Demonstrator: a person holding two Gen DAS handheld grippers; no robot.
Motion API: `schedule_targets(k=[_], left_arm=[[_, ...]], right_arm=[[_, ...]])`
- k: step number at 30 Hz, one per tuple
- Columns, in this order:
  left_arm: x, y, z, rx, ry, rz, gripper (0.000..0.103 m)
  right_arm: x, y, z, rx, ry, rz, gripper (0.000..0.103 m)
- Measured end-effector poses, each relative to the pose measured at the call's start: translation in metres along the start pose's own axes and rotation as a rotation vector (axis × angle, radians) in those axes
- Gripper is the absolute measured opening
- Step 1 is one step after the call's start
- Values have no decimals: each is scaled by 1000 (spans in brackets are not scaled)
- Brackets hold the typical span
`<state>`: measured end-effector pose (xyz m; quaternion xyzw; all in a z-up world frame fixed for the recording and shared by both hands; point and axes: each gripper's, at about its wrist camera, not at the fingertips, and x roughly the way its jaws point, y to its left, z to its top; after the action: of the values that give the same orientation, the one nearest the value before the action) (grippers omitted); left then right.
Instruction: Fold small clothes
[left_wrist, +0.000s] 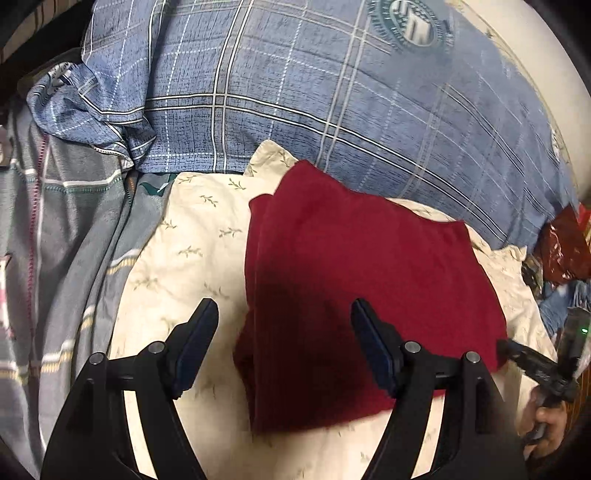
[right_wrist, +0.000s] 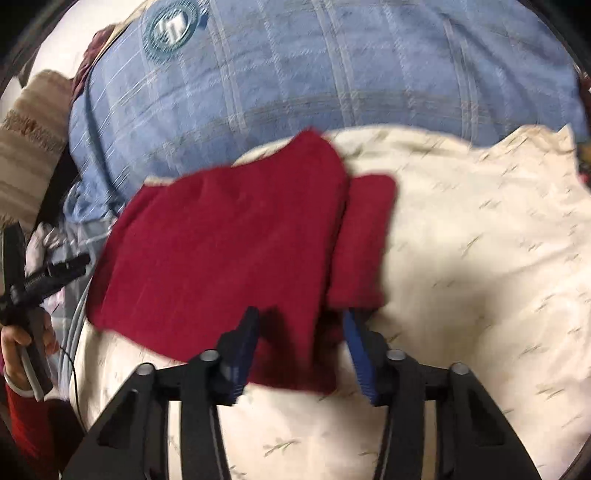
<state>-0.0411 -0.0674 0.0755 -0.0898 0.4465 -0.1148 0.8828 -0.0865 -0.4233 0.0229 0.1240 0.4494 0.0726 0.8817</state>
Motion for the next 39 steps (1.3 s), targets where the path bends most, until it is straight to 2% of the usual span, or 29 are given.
schedule_targets(k=[1,2,3,5,7,10,12,15,17,19,20,21,22,23,25,28,31,36,39], left_arm=[[-3,-1,-3,5,2,3,74],[-6,-2,-9,11,5,6,74],[-8,-2,-15,15,11,7,74],[-7,-2,-24,19,21,6,74],[-4,1,-35,25,26,14,74],[11,6,-46,36,62,48,74],[19,10,-46,24,84,41,74],[13,13,-42,12,50,40,74],[10,12,-40,10,30,45,74],[10,12,-39,7,18,50,74],[11,12,-38,6,16,52,74],[11,12,-39,7,14,56,74],[11,11,-39,10,12,61,74],[12,10,-40,16,11,68,74],[14,9,-40,30,9,83,74],[16,11,-40,41,11,95,74],[17,13,-39,40,18,90,74],[21,14,-37,45,32,82,74],[22,14,-38,49,33,83,75]], right_arm=[[2,0,-4,-7,13,7,30],[6,4,-7,-42,5,-23,24],[5,11,-7,-72,-8,-52,14],[-6,17,-8,-131,-36,-85,11],[-23,10,-11,-138,-72,-113,8],[-21,-8,-20,-120,-44,-176,3],[-16,-13,-24,-130,-28,-261,0],[-35,-26,-23,-38,-83,-152,0],[-49,-24,-19,-34,-107,-108,6],[-55,-4,-14,-100,-119,-110,12],[-54,7,-11,-118,-119,-101,24],[-52,19,-8,-131,-118,-76,44],[-48,30,-5,-137,-117,-43,52],[-43,40,-2,-144,-115,-18,55],[-28,66,3,-187,-95,20,55],[2,107,10,-281,-81,7,55],[36,135,19,-318,-45,31,51],[77,142,9,-339,32,18,51],[74,137,3,-350,9,35,51]])
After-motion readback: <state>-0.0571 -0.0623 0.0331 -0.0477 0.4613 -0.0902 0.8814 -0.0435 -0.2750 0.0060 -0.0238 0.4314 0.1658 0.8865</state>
